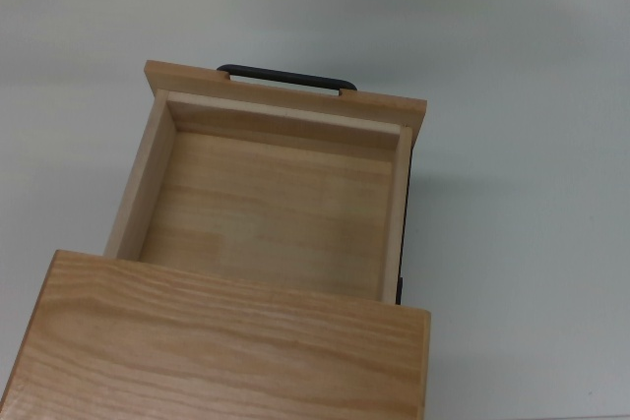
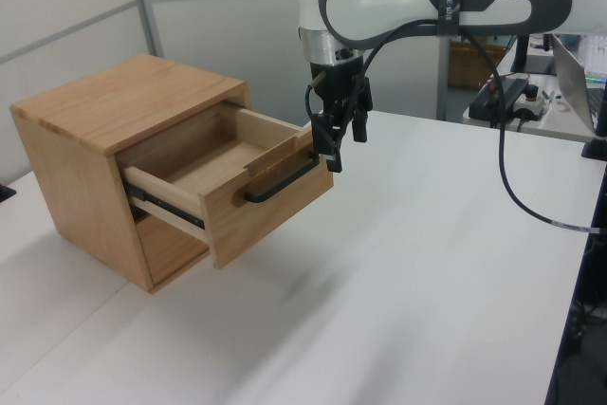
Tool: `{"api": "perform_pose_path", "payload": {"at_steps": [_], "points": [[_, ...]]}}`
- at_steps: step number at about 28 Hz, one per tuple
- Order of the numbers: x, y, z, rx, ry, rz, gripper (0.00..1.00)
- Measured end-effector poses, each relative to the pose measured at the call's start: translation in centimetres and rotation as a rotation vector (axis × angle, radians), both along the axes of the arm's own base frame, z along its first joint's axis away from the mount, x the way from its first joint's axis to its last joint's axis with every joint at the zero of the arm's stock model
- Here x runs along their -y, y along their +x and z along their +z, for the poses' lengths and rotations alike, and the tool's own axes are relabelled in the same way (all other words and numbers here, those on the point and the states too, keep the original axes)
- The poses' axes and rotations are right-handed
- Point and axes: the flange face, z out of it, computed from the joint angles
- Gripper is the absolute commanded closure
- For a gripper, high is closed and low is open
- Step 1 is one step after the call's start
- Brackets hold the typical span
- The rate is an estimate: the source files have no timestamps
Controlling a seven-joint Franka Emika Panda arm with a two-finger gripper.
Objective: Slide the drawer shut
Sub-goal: 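Lower the gripper toward the black handle of the open upper drawer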
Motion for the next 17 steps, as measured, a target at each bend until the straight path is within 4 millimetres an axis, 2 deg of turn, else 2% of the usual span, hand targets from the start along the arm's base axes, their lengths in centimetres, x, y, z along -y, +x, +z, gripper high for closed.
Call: {"api": "perform_pose_path", "payload": {"at_steps": [1, 5, 6, 8, 11, 12, 14, 17], "points": [[0.0, 0.0, 0.0, 0.0, 0.0, 0.0, 0.03], [-0.2, 0.2, 0.0, 0.013, -0.001, 0.004, 0.37], [-0.3, 0.3, -0.1, 0.017, -0.001, 0.006, 0.5], [-0.4, 0.6, -0.2, 0.024, 0.001, 0.009, 0.64], [-0.5, 0.9, -0.6, 0.023, 0.001, 0.003, 0.76], [-0.5, 1.0, -0.8, 0.021, 0.001, 0.0, 0.93], [-0.5, 1.2, -1.3, 0.013, 0.0, -0.006, 1.0], [-0.5, 1.6, -2.0, 0.001, 0.002, -0.019, 1.0]]}}
